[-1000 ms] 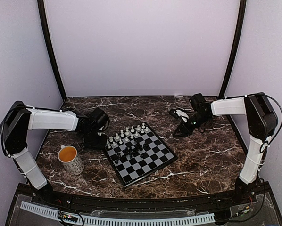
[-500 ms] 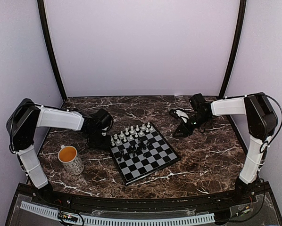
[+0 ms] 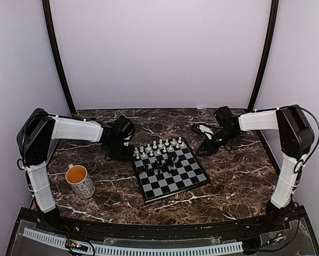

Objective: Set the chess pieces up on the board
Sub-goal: Position the chessboard at the center of the board.

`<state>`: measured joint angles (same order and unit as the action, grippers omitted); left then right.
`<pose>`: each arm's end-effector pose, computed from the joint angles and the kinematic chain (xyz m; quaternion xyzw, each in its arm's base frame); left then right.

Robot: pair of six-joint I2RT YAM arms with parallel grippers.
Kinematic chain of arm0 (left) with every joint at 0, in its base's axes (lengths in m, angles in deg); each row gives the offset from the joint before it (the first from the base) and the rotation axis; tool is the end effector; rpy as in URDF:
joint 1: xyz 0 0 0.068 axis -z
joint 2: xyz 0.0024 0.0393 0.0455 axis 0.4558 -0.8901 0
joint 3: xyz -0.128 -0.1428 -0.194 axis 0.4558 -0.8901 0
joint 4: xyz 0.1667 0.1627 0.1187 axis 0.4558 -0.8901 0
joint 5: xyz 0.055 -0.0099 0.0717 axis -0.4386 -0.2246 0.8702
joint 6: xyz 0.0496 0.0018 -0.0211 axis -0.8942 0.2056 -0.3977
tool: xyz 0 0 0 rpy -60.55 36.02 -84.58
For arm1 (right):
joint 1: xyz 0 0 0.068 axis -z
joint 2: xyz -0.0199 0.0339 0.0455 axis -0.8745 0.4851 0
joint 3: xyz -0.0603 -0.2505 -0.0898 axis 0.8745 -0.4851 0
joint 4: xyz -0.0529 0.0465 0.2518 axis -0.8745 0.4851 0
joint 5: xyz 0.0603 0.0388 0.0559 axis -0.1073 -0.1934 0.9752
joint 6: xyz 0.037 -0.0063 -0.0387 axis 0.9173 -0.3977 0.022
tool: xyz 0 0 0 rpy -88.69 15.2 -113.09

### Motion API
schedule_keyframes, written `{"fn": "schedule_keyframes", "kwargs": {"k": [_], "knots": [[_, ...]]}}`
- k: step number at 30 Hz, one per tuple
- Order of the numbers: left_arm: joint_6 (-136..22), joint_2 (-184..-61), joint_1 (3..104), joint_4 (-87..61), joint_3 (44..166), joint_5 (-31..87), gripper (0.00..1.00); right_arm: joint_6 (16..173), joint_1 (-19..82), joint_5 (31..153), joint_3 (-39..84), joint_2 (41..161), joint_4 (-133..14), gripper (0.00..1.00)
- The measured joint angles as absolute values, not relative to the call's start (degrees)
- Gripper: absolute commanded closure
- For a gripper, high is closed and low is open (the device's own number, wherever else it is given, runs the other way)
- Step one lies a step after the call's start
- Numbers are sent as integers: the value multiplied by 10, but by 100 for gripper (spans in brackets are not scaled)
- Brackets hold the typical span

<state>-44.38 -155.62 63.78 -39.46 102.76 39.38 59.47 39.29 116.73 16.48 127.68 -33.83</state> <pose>0.3077 -0.2265 0.1609 0.0986 0.9666 -0.0959 0.2163 0.3411 0.1562 0.1659 -0.4496 0.8240 0.2605 0.2260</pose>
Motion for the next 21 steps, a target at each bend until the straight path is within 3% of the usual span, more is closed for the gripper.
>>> {"fn": "schedule_keyframes", "kwargs": {"k": [12,15,16,17,18,20,21], "knots": [[-457,-1572,639,-412,1079,389,100,595,393,1168,165,1277,-325,56],[-455,-1553,640,-436,1083,393,76,594,394,1167,171,1272,-309,55],[-454,-1540,640,-448,1084,393,57,594,394,1166,175,1268,-303,55],[-456,-1526,641,-459,1087,392,46,594,395,1166,179,1262,-297,55],[-448,-1505,641,-477,1098,390,17,594,396,1166,186,1255,-291,55],[-439,-1474,641,-503,1134,385,3,594,398,1166,200,1242,-282,55],[-428,-1462,642,-515,1165,380,2,593,399,1166,210,1234,-277,55]]}}
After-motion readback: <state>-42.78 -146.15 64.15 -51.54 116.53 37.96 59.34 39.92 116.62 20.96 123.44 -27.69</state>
